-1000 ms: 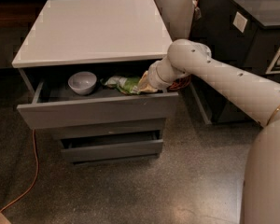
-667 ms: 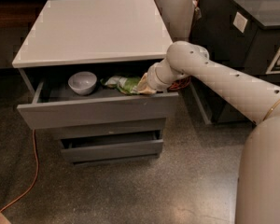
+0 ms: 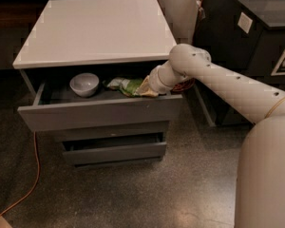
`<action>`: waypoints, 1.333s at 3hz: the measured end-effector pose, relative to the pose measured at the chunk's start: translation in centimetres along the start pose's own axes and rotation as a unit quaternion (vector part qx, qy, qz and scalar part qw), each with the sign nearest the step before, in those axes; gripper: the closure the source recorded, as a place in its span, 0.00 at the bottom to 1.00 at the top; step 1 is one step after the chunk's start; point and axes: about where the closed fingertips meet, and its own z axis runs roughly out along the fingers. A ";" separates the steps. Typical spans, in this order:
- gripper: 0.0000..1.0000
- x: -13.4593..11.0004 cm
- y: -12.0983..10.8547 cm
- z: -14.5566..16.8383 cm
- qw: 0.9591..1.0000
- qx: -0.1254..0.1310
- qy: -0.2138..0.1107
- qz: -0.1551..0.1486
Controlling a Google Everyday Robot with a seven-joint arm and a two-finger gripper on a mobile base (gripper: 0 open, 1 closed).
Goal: Pick green rice chip bag from top drawer and place on counter
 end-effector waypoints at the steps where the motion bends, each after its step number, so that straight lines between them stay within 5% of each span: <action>1: 1.00 0.5 -0.2 0.5 1.000 -0.003 -0.001 0.007; 4: 1.00 1.4 0.1 1.7 0.999 -0.023 -0.003 0.026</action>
Offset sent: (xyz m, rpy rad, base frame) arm 0.0173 -0.0107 -0.0146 0.0158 0.0459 -0.0274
